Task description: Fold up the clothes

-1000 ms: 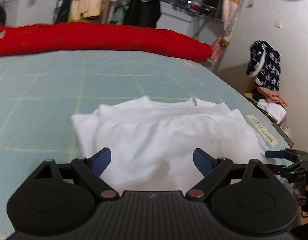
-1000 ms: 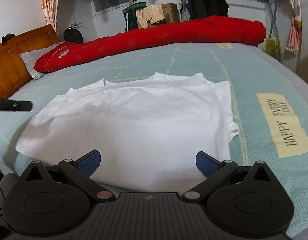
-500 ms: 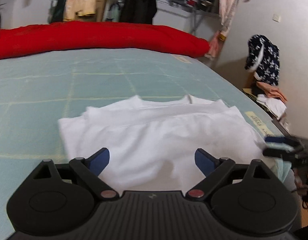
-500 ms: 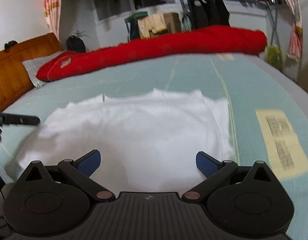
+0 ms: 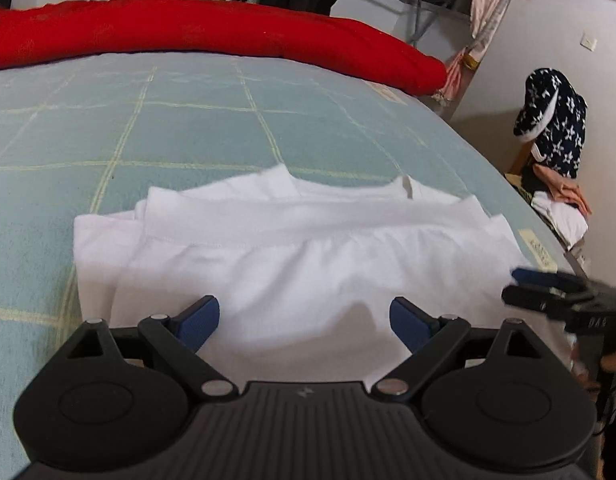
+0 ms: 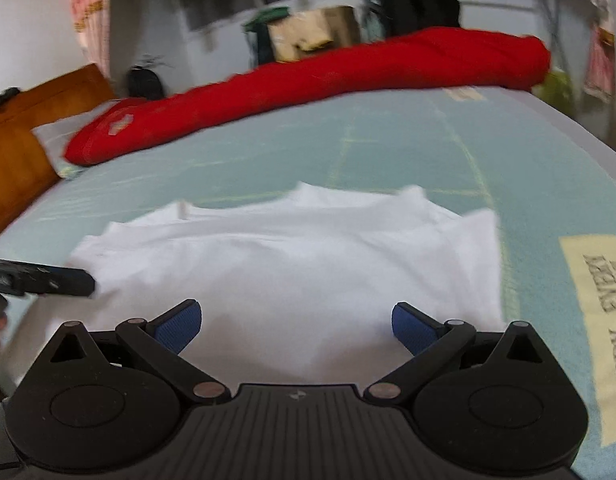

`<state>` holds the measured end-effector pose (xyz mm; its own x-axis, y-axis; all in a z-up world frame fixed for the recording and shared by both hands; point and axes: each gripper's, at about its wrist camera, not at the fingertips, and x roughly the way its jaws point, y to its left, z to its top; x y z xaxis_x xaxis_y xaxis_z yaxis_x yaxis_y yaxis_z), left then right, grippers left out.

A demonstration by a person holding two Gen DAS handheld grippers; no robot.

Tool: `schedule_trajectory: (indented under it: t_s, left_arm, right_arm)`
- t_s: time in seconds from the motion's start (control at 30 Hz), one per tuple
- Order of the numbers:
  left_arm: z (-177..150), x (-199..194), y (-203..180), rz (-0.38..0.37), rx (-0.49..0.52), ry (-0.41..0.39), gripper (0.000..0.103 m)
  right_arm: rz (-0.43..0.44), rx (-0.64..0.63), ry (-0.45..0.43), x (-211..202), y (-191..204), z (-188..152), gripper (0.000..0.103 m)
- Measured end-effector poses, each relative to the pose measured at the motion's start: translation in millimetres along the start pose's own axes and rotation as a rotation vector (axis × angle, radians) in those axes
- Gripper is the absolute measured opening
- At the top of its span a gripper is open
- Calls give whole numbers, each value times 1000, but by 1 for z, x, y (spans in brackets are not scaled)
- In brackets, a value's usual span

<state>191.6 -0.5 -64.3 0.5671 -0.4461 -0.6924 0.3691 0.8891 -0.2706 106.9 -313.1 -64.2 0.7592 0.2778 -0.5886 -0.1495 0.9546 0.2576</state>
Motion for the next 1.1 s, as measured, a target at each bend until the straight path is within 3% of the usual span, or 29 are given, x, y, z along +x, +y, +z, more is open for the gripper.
schedule_trajectory:
  t_s: [0.17, 0.27, 0.5, 0.83, 1.1]
  left_arm:
    - [5, -9, -16, 17, 42, -8, 92]
    - [0, -24, -25, -11, 43, -36, 92]
    - [-18, -13, -12, 13, -34, 23, 93]
    - [-16, -32, -7, -7, -69, -36, 93]
    - [-6, -82, 36, 19, -121, -74, 93]
  right_arm:
    - [-2, -3, 9, 2, 0, -2, 103]
    - [-21, -29, 16, 5, 4, -5, 103]
    - [-42, -34, 6, 9, 8, -7, 103]
    - [-41, -37, -2, 6, 8, -6, 103]
    - [63, 66, -69, -25, 1, -2, 103]
